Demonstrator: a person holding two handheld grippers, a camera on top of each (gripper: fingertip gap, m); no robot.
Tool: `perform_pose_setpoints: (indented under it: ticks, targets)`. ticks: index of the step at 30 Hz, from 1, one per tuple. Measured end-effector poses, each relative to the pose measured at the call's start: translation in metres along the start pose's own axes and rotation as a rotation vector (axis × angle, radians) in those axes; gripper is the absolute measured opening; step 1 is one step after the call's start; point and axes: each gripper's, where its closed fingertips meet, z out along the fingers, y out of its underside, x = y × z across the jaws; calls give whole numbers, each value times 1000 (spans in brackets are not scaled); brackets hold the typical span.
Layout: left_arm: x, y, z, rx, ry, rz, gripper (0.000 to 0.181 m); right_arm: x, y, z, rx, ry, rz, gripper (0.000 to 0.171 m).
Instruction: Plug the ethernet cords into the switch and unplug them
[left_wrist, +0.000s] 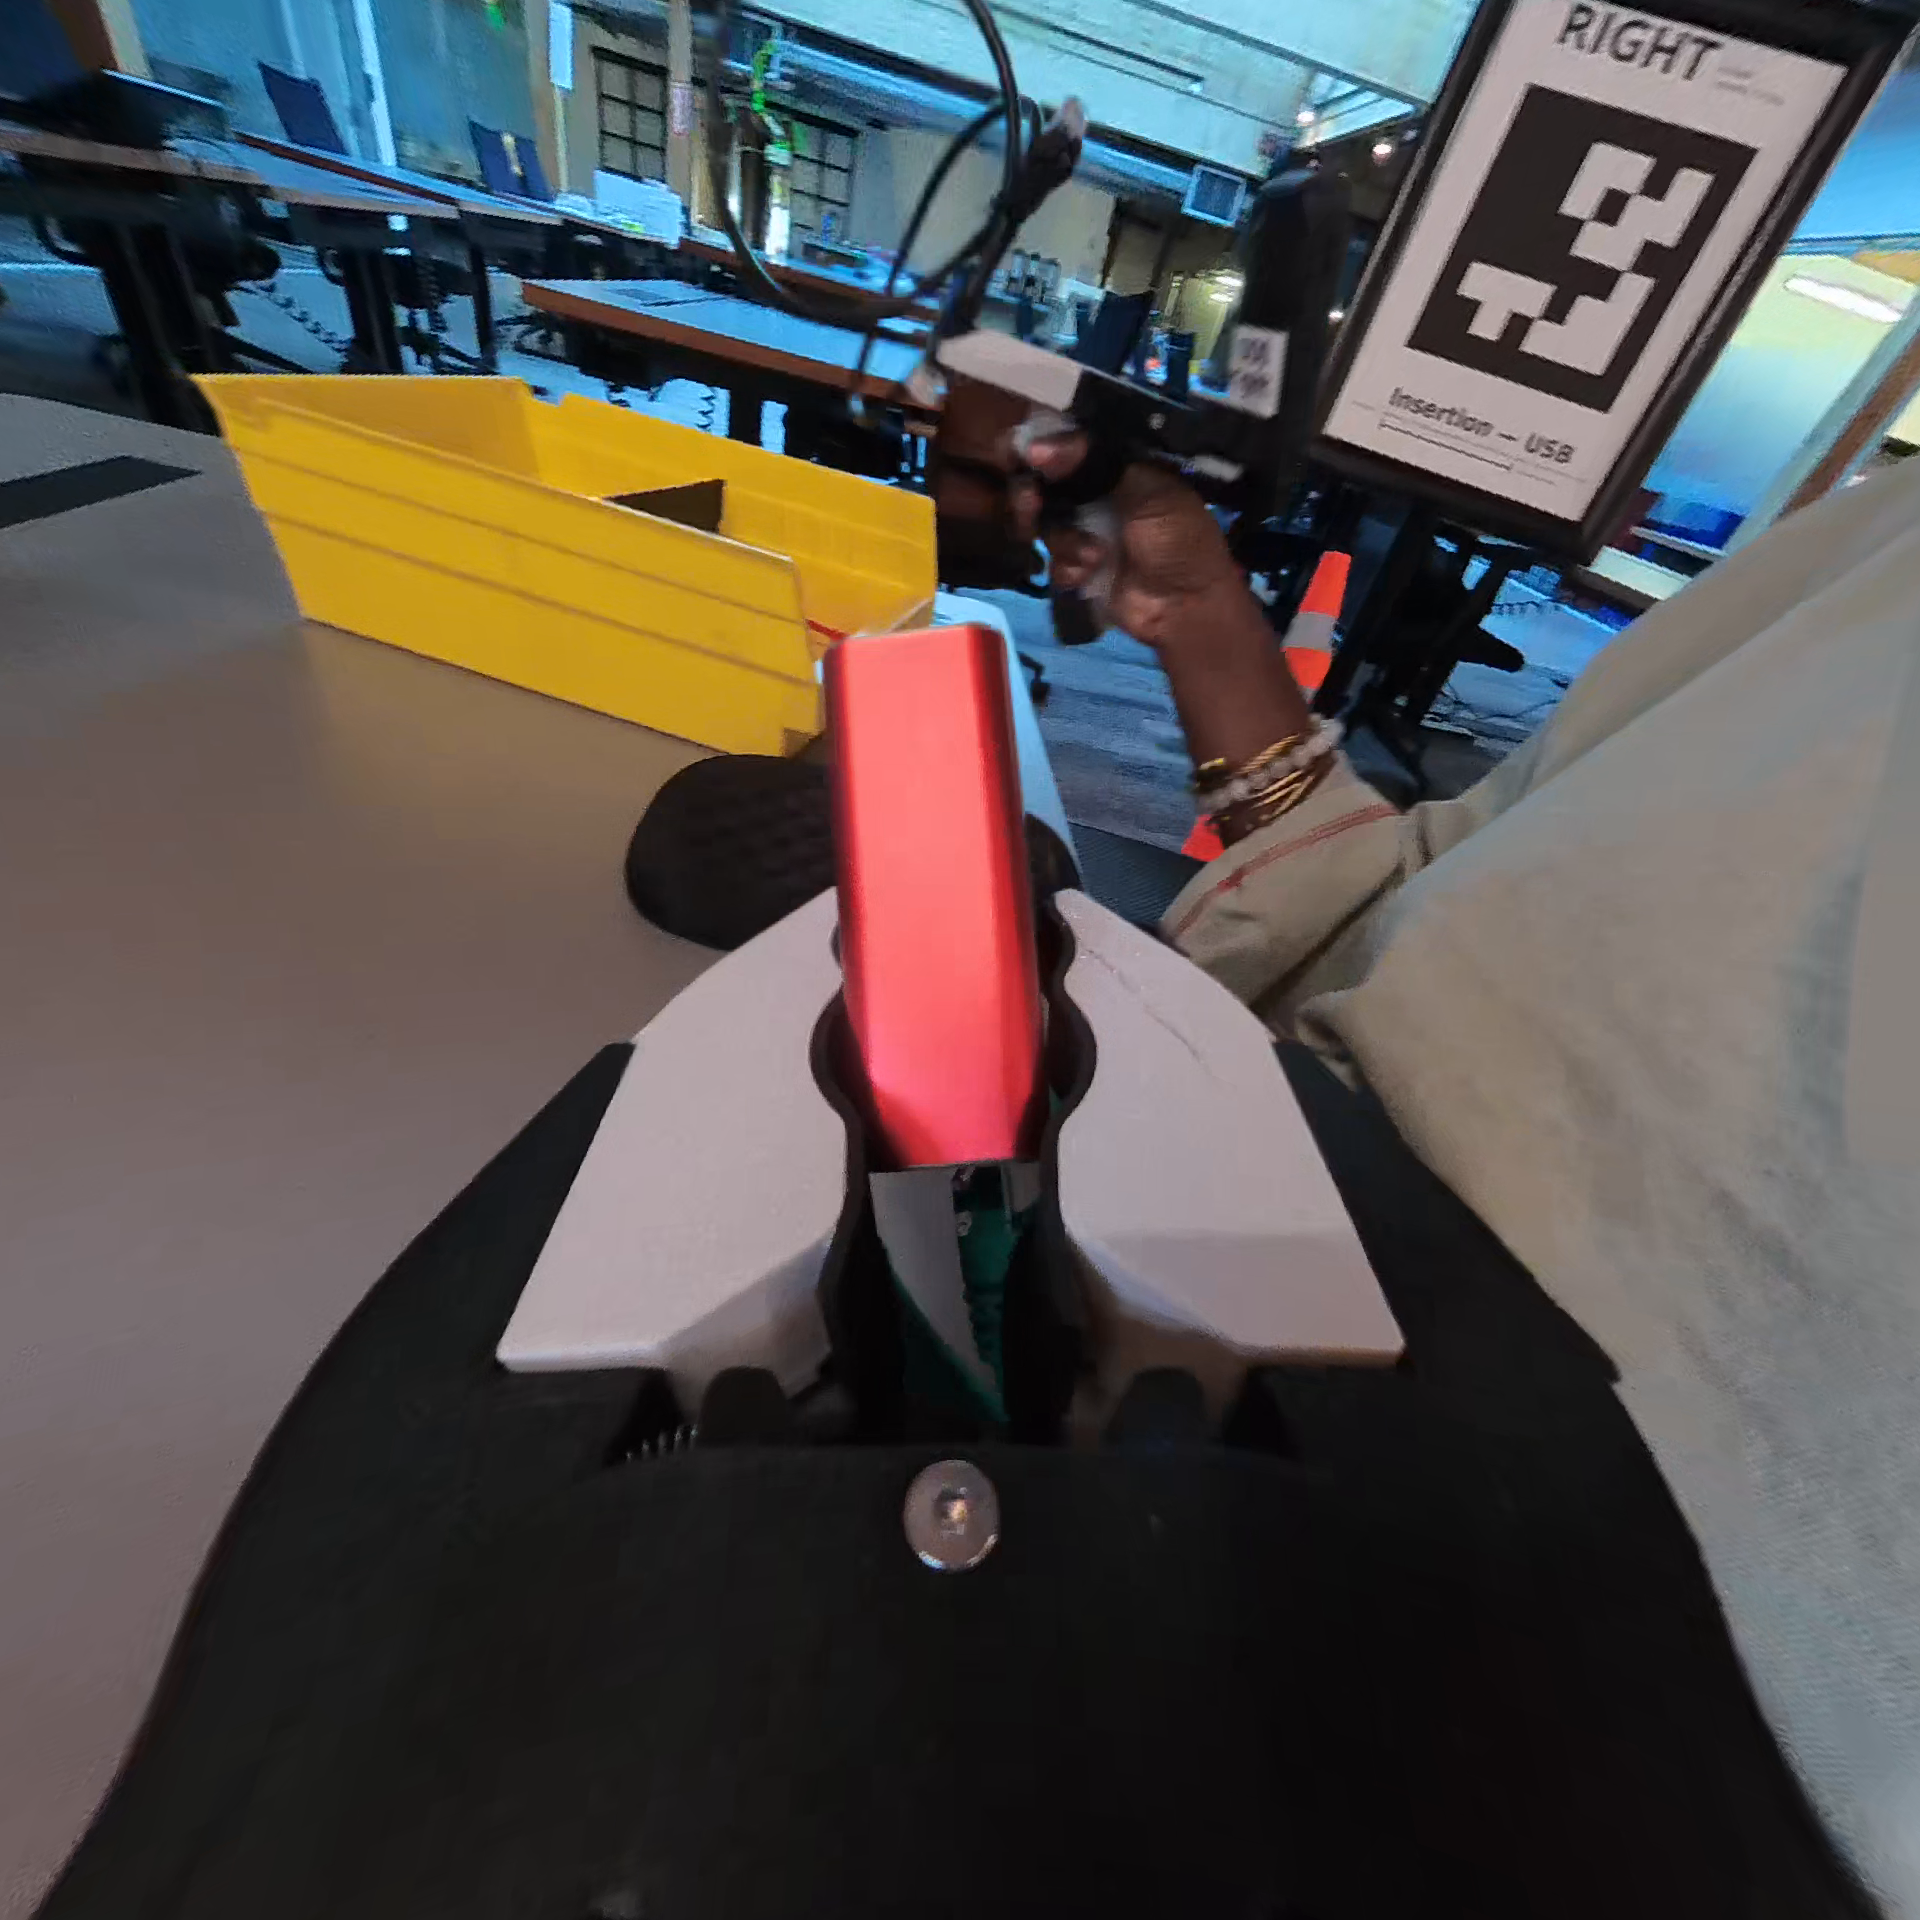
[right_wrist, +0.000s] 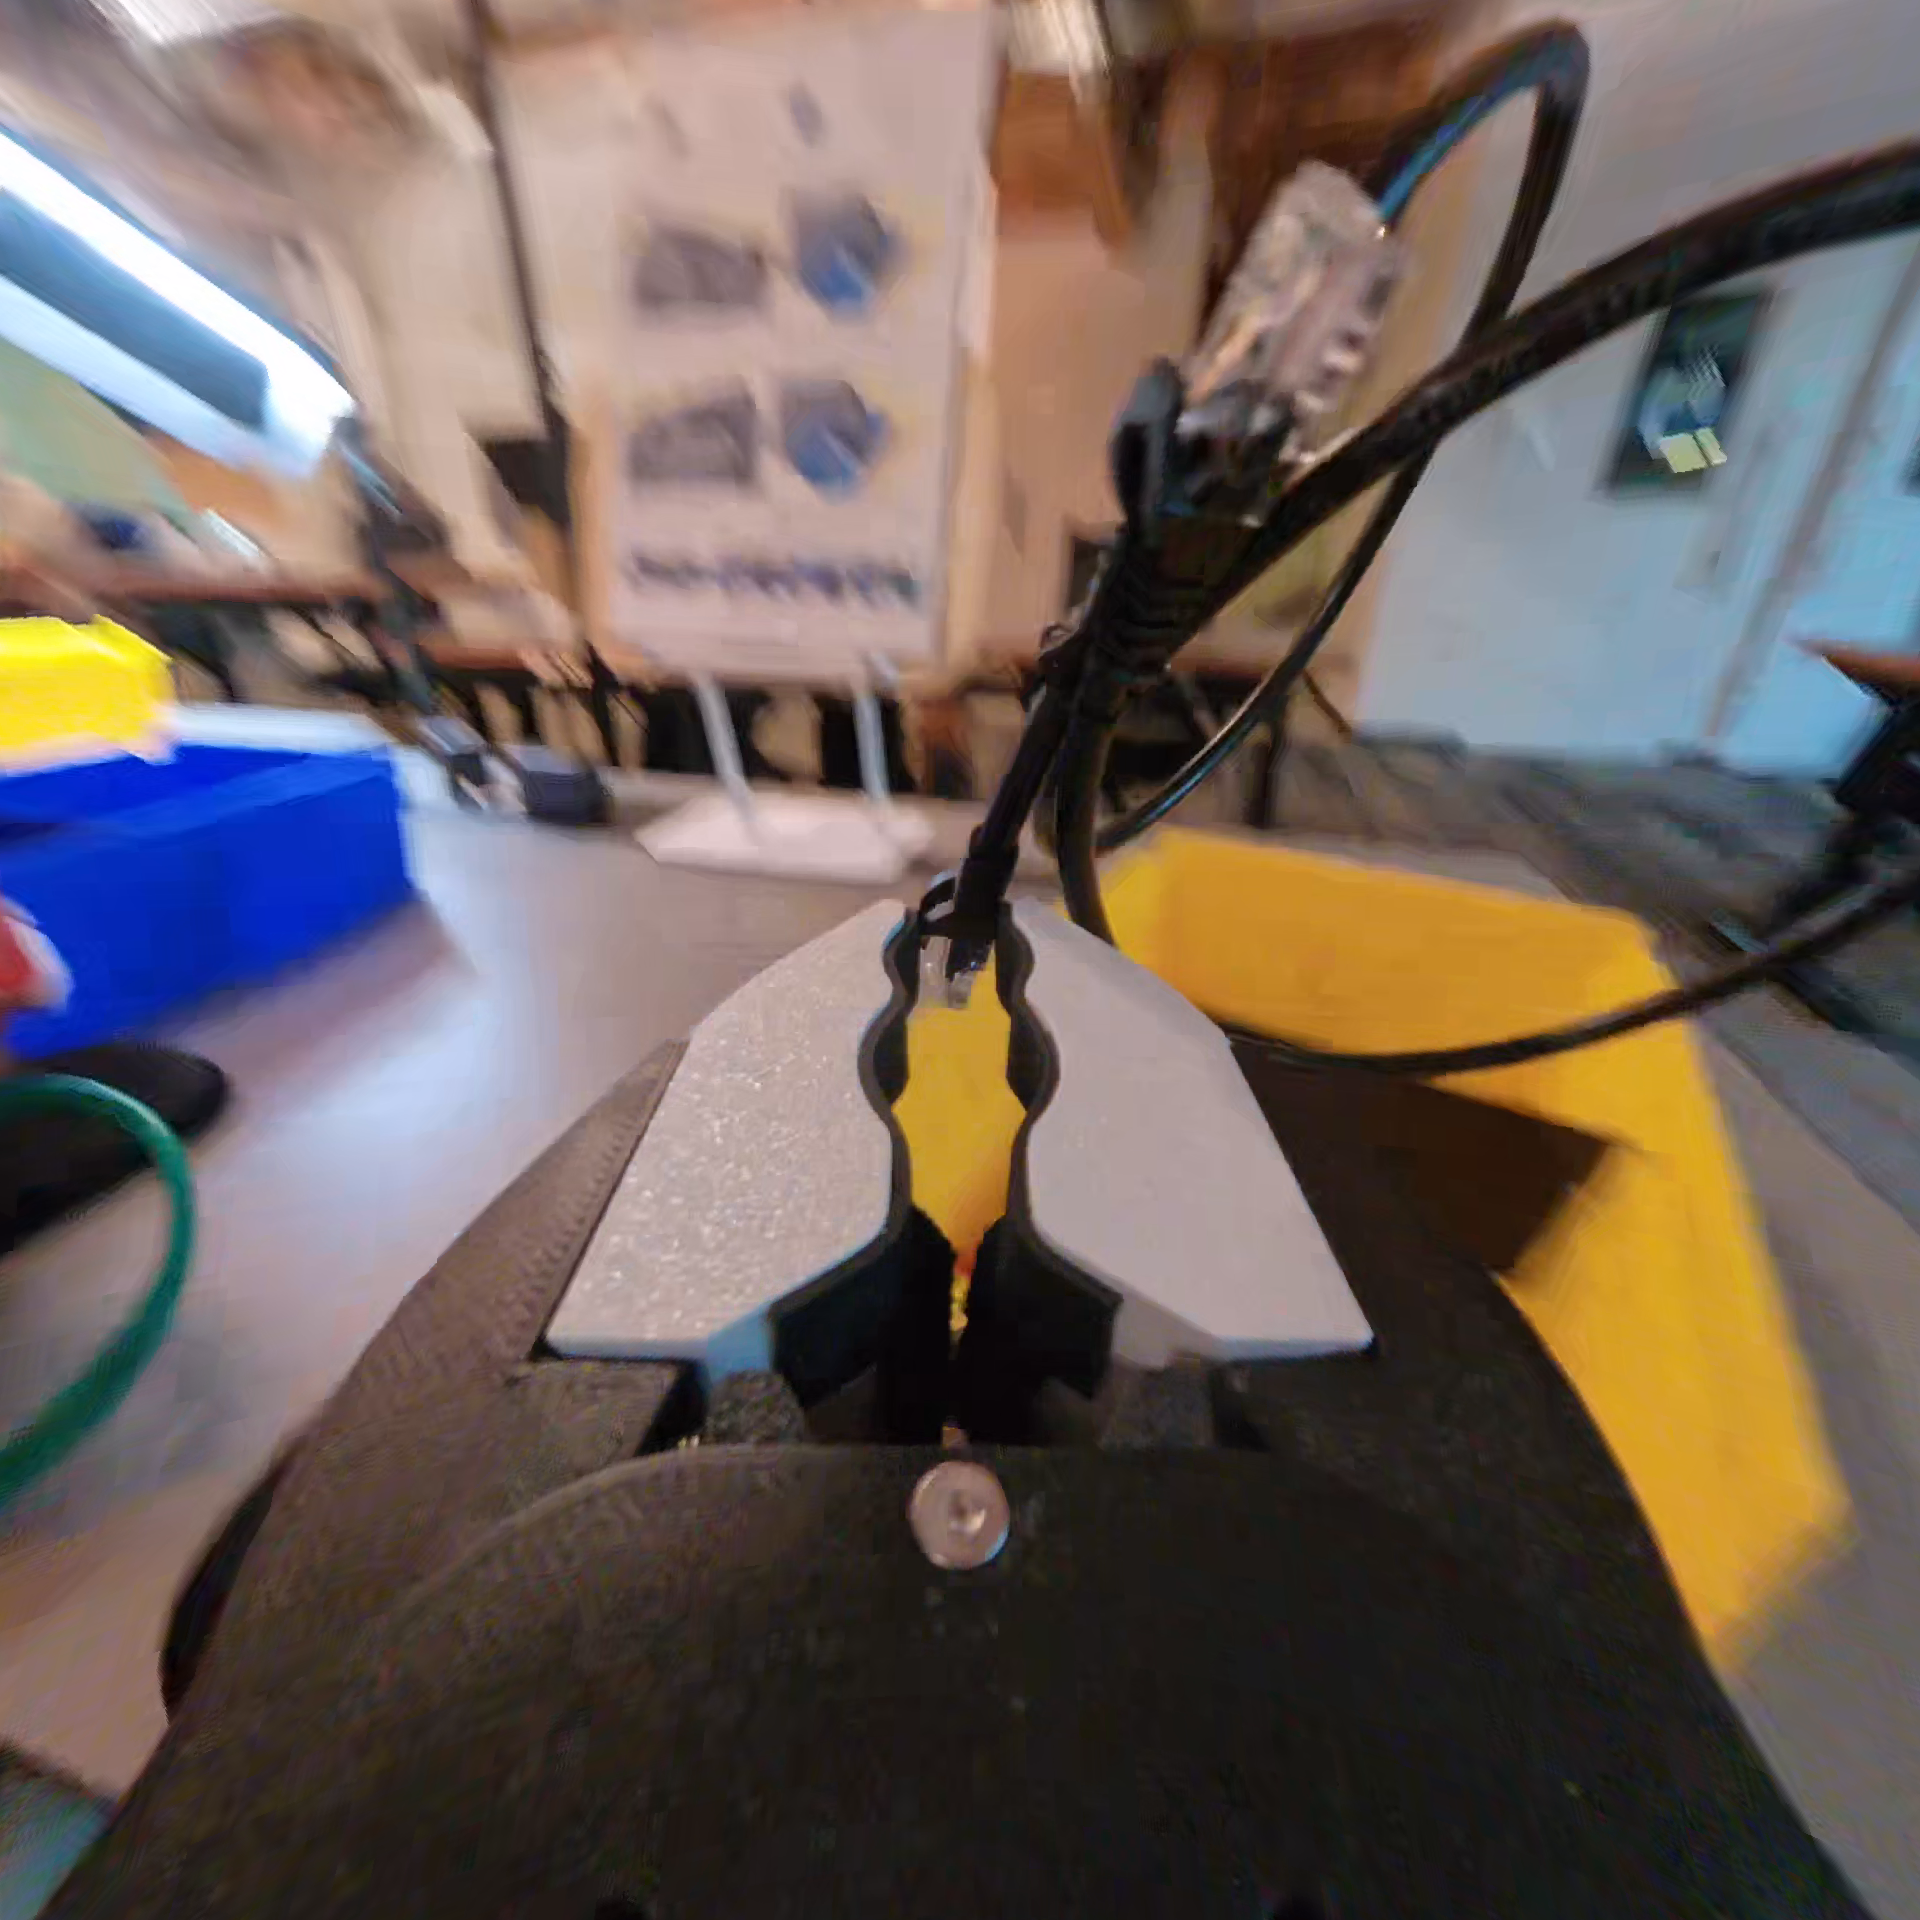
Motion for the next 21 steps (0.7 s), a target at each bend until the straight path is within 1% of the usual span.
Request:
perform_pose_setpoints:
  ticks: [3, 4, 7, 8, 9, 10, 11, 12, 13, 18, 20, 21]
  targets:
    - [-4, 0, -1, 7, -16, -11, 31, 39, 23, -25, -266, 256, -153, 15]
    - [-4, -1, -1, 9, -17, -12, 31, 46, 30, -31, -346, 311, -185, 14]
    - [-5, 1, 0, 0, -22, -5, 31, 47, 56, -26, -545, 339, -221, 15]
    - [-4, 1, 1, 1, -20, -4, 31, 45, 66, -18, -578, 334, -229, 15]
    - [-4, 0, 1, 4, -18, -3, 31, 38, 76, -5, -596, 294, -236, 16]
    - [-4, 0, 0, 6, -17, -2, 32, 25, 87, 8, -600, 216, -237, 20]
    - [-4, 0, 0, 8, -20, -1, 32, 10, 95, 20, -588, 130, -225, 29]
    - [-5, -1, -1, 9, -24, -1, 32, 0, 98, 29, -564, 74, -202, 36]
    - [-6, 0, -2, 9, -28, -2, 32, -4, 98, 34, -534, 56, -175, 38]
    - [-8, -2, -3, 16, -41, 1, 32, -4, 70, 32, -366, 47, -74, 35]
    - [-8, -2, -3, 22, -42, -4, 32, -17, 51, 33, -272, -13, -31, 33]
    - [-9, -3, -3, 24, -44, -5, 32, -31, 40, 36, -214, -82, -6, 33]
